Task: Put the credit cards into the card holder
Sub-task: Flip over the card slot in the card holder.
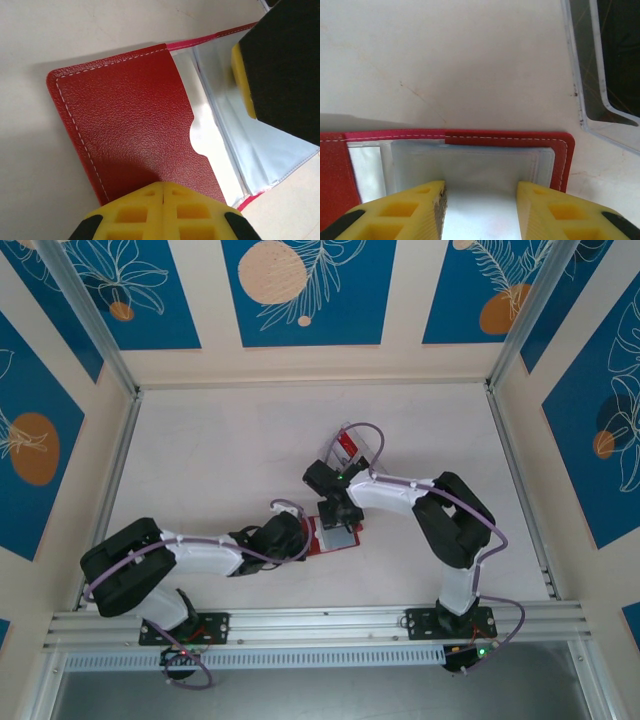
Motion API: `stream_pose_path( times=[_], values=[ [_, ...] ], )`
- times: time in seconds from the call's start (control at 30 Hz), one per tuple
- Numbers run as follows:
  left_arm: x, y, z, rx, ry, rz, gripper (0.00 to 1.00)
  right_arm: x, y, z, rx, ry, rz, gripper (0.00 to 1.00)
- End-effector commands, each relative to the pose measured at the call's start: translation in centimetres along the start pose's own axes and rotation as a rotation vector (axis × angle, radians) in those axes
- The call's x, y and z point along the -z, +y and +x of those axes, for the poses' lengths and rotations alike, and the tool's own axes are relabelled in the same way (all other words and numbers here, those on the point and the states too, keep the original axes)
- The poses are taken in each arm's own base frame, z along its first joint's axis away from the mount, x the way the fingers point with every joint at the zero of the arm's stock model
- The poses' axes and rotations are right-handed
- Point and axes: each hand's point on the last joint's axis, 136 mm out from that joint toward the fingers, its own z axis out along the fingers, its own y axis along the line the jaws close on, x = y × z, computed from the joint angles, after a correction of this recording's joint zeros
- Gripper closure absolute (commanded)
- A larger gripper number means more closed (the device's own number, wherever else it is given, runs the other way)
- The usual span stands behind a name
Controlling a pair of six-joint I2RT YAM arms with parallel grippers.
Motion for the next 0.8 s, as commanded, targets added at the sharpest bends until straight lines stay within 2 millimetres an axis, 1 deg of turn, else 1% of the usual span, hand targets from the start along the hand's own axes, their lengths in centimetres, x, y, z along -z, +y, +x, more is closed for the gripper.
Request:
stream_pose_path(
  times=[0.0,0.07,0.17,0.23,0.33,0.5,0.6,0.7,0.77],
  values=[
    [0.4,3.9,3.8,-0.041,0.117,-0.132,1.00,-1.9,-0.1,2.2,-0.011,0.071,0.039,0.60],
    [0.5,3.9,3.7,-0.042,0.117,-0.132,1.00,-2.1,0.1,2.5,-0.012,0.078,0.039,0.65],
    [0.5,3.8,3.7,-0.044,0.117,-0.129,1.00,-1.8,0.5,2.8,-0.008,0.077,0.021,0.76],
    [0.6,3.9,3.7,-0.044,0.117,-0.130,1.00,-1.2,0.8,2.7,-0.005,0.066,0.010,0.84],
    [0.6,3.9,3.8,-0.049,0.120,-0.130,1.00,0.1,1.3,2.4,0.003,0.037,-0.009,0.91],
    [0.3,3.7,3.8,-0.053,0.125,-0.122,1.00,2.7,2.8,1.8,0.017,-0.001,-0.093,0.93],
    [0.0,3.8,3.9,-0.052,0.128,-0.125,1.00,3.9,3.6,1.4,0.010,-0.013,-0.154,0.91],
    [-0.2,3.5,4.0,-0.048,0.130,-0.113,1.00,4.0,4.4,1.4,0.000,0.004,-0.216,0.89],
    [-0.3,3.4,4.0,-0.046,0.130,-0.107,1.00,3.7,5.1,1.6,-0.010,0.021,-0.257,0.87]
  ],
)
